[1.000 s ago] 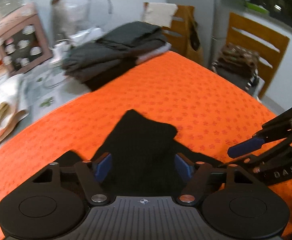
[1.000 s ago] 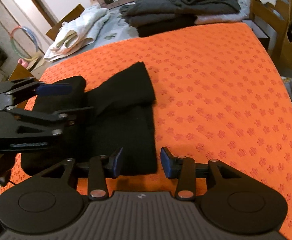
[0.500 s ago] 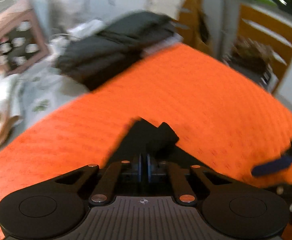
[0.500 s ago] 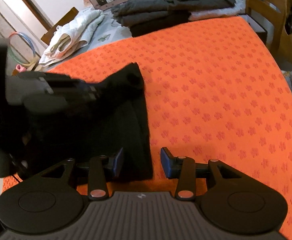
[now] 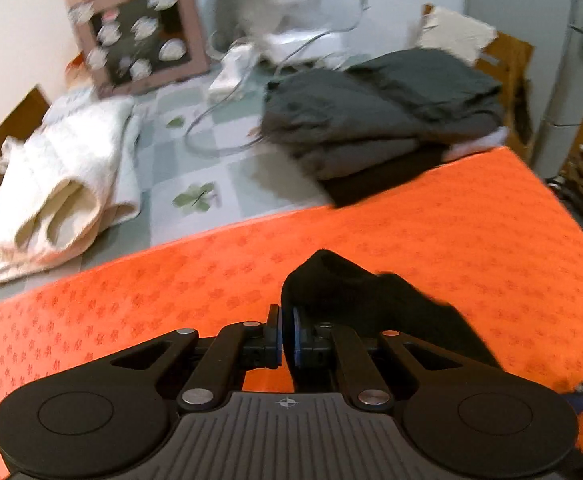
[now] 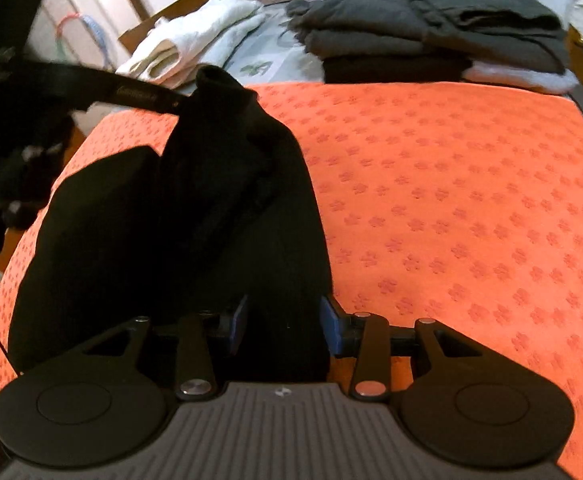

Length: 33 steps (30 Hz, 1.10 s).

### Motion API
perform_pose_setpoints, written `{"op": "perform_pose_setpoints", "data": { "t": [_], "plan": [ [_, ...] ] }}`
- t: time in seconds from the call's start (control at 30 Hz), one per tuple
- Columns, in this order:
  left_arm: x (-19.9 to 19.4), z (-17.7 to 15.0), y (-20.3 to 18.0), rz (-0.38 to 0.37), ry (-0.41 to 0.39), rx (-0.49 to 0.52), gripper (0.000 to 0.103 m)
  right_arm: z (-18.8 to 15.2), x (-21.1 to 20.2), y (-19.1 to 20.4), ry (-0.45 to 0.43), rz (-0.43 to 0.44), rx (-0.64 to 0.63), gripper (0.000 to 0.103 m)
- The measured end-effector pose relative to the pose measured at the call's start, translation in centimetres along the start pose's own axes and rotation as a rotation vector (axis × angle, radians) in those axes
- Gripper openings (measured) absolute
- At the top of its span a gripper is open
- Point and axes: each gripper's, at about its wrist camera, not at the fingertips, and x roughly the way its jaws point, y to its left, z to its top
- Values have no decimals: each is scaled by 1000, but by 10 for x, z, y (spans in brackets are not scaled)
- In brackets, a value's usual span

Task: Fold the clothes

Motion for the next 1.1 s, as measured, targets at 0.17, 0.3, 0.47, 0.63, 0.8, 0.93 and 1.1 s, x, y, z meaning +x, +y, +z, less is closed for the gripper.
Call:
{"op": "perform_pose_setpoints", "data": {
  "t": [0.17, 0.3, 0.47, 0.63, 0.8, 0.93, 1.1],
  "plan": [
    [13, -8, 13, 5, 45, -18, 17, -4, -4, 10, -1, 22, -65, 7],
    [-9, -9, 16, -34, -17, -29, 37, -8, -29, 15, -41, 63, -61, 6],
    [-45, -10, 13, -90, -87, -13, 47, -24, -65, 16, -26, 175, -44, 5],
    [-70, -19, -12, -187, -112, 103, 47, -41, -81, 16, 39, 198, -55, 5],
    [-63, -38, -46, -248, -28, 219, 47, -54, -89, 11, 80, 197, -44, 4],
    [-37, -47, -71, -243, 63, 235, 47, -64, -95, 7, 112, 195, -35, 5],
    [-4, -48, -88, -166, 128, 232, 44, -76, -102, 3, 148, 191, -25, 4]
  ]
}}
